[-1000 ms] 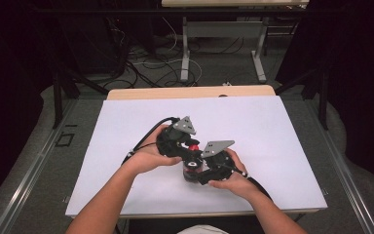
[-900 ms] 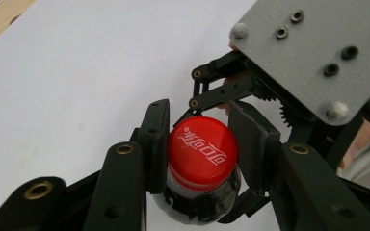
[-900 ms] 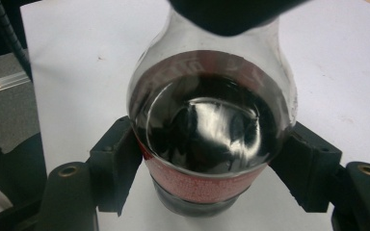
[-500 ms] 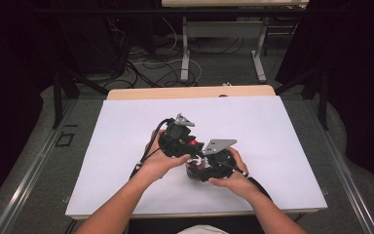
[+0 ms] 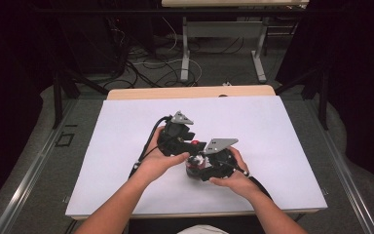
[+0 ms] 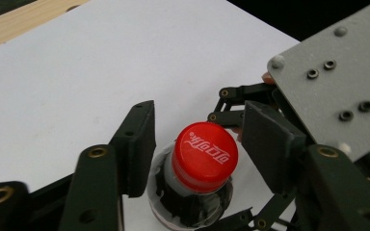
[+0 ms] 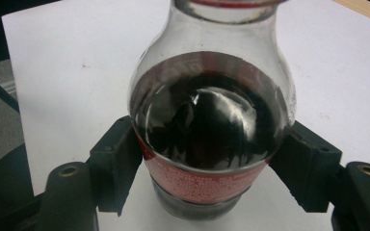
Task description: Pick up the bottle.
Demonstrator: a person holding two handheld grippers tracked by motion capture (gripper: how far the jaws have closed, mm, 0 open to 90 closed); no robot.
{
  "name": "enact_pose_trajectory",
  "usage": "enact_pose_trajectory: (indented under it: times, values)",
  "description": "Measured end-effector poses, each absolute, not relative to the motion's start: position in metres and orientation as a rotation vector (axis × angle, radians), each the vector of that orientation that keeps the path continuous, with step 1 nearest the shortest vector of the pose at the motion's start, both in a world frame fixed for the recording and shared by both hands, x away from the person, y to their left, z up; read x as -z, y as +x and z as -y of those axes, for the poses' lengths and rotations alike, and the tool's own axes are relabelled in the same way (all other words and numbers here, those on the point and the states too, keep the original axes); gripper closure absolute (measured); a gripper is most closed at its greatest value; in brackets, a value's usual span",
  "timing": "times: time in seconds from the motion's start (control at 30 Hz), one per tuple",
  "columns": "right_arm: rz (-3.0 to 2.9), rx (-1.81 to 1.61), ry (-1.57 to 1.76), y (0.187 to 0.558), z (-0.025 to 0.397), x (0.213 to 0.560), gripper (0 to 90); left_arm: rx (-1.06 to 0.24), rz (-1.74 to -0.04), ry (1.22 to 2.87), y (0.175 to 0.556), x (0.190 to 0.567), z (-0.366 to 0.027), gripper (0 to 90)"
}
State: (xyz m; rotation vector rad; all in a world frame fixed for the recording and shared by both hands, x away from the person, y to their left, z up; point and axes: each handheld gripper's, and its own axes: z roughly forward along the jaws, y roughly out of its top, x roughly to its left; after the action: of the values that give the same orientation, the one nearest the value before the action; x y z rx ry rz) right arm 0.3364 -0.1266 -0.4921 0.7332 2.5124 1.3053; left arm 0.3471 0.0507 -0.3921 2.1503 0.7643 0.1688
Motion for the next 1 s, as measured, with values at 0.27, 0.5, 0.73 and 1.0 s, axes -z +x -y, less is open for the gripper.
enact_pose_trajectory:
  times: [0.27, 0.5, 0.73, 1.0]
  values:
    - [-2.541, -1.322, 0.698, 0.335, 0.125, 0.492, 29.8, -0.101, -0.482, 2.256, 0.355, 0.392, -0.060, 46.8]
    - [-2.571, -1.322, 0.673, 0.332, 0.123, 0.491, 29.8, -0.114, -0.373, 2.309, 0.358, 0.396, -0.055, 58.2]
    - [-2.561, -1.318, 0.673, 0.332, 0.122, 0.493, 29.8, -0.121, -0.427, 2.312, 0.357, 0.397, -0.053, 61.5]
    - [-2.542, -1.293, 0.684, 0.334, 0.123, 0.492, 29.8, -0.219, -0.751, 2.210, 0.344, 0.398, -0.042, 61.6]
